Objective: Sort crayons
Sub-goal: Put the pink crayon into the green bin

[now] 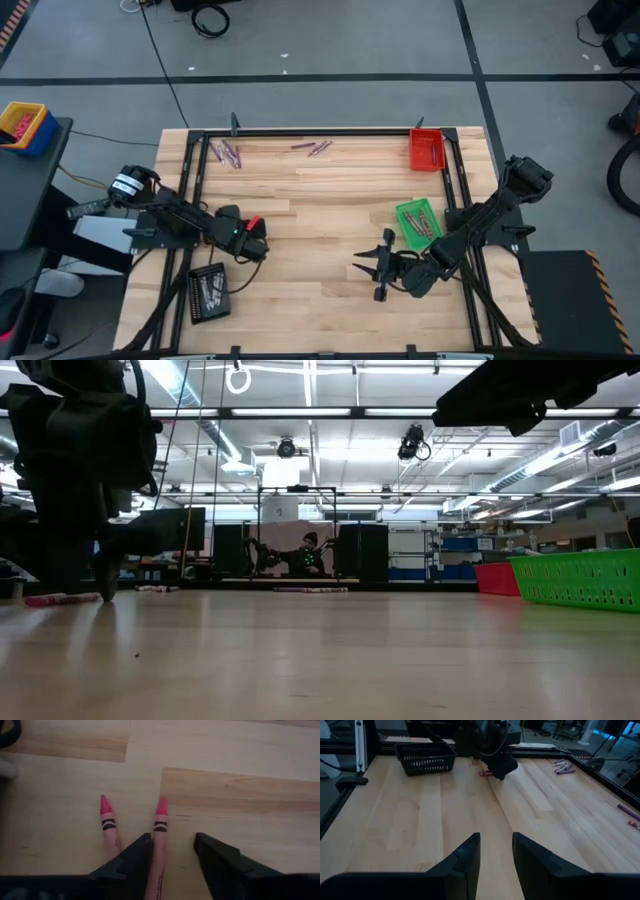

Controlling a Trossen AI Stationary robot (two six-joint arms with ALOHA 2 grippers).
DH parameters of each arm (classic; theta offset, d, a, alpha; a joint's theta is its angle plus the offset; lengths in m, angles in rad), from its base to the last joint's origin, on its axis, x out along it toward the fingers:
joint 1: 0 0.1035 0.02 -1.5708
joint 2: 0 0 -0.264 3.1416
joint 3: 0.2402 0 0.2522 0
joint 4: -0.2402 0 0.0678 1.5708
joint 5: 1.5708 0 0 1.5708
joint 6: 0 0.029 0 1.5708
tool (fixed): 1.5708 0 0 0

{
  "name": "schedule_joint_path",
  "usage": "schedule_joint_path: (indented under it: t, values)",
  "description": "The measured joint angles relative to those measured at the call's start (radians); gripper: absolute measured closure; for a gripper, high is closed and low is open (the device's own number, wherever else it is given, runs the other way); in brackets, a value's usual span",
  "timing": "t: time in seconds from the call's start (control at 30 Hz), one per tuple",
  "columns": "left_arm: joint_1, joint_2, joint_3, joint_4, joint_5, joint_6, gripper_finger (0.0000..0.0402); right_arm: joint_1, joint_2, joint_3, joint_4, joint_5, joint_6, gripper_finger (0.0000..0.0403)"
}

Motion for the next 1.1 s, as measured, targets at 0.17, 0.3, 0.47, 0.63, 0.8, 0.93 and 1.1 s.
schedule_joint_path:
  t: [0.17, 0.3, 0.47, 0.63, 0.8, 0.93, 1.1]
  values:
    - [-0.002, 0.000, -0.001, 0.020, -0.006, 0.009, 0.0317, 0.000, 0.000, 0.000, 0.017, -0.020, -0.002, 0.0285]
    - [-0.008, 0.001, -0.002, 0.042, -0.023, 0.012, 0.0374, 0.008, -0.001, 0.000, 0.046, -0.081, -0.051, 0.0285]
    - [-0.058, 0.007, -0.009, 0.267, -0.198, 0.067, 0.0384, 0.018, -0.001, 0.000, 0.080, -0.190, -0.149, 0.0285]
    - [-0.122, 0.009, -0.006, 0.796, -0.481, 0.422, 0.0371, -0.001, 0.009, 0.001, 0.075, -0.256, -0.139, 0.0285]
    - [-0.151, 0.037, -0.003, 1.528, -0.586, 1.153, 0.0374, -0.045, 0.023, 0.001, 0.080, -0.285, -0.045, 0.0285]
    - [-0.160, 0.117, 0.043, 1.916, -0.516, 1.587, 0.0373, -0.073, 0.060, 0.001, 0.166, -0.327, -0.026, 0.0284]
    - [-0.149, 0.237, 0.177, 1.942, -0.401, 1.769, 0.0373, -0.117, 0.104, 0.001, 0.313, -0.390, -0.028, 0.0264]
